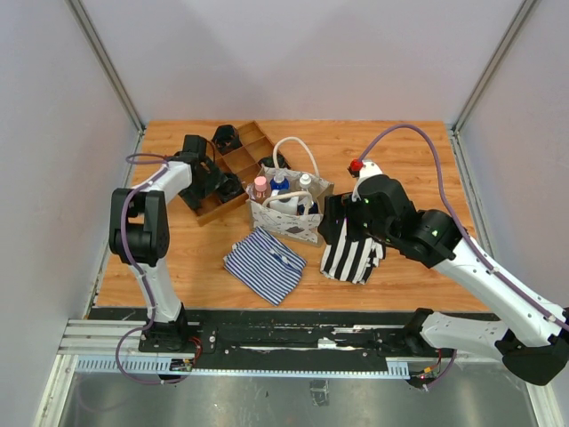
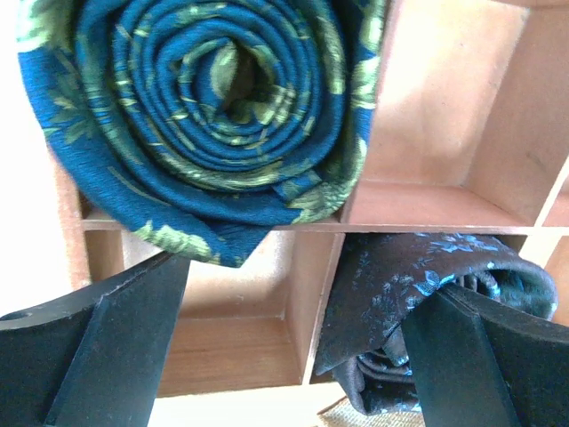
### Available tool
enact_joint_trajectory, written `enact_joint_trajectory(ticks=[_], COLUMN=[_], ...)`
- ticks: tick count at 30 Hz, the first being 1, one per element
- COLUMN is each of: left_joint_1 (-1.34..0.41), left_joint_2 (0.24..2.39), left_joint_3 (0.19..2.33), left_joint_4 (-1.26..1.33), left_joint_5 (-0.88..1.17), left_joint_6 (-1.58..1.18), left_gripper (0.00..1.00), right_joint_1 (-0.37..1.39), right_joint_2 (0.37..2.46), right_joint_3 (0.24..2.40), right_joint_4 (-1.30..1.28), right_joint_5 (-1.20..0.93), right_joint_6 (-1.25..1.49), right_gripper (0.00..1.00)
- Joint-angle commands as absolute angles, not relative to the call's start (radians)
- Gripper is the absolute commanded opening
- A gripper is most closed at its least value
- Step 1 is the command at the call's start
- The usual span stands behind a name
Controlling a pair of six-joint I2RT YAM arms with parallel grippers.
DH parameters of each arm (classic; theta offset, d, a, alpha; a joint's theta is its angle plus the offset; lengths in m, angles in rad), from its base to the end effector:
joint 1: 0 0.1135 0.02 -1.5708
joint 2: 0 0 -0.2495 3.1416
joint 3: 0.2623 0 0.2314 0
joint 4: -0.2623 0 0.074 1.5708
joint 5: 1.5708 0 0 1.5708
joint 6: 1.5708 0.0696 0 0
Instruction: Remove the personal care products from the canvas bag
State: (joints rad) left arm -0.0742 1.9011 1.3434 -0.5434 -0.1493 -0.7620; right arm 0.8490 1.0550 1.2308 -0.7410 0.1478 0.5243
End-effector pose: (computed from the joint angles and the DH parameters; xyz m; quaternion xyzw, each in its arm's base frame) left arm 0.3866 -0.0184 0.1548 -0.3433 0.9072 -0.0279 0.2415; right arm 0.1578 0.1637 0.3522 -0.1061 0.8681 0.2546 0.4127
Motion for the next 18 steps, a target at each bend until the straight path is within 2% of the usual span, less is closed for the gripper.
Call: enact_joint_trajectory(ticks=[1,14,18], left_joint_1=[-0.032,0.345,0.357], left_joint_2=[1.895,1.638,1.501], left_joint_3=[1.316,1.054,1.032], left_joint_4=[-0.607,-0.510,-0.454], left_joint_5=[-0.274,-0.260,-0.222], left_joint_6=[-0.886,-1.024,-1.008], left_gripper=[1.00,1.00,0.97], right_joint_1=[0.870,0.868,0.869], right_joint_2=[1.024,0.991,1.018], right_joint_3=[1.210,1.200,1.201], right_joint_4=[-0.760,-0.801,-0.796], right_joint_5=[0.188,0.220,0.204], right_joint_6=[0.540,0.536,0.535], right_gripper=[0.99,0.98,0.99])
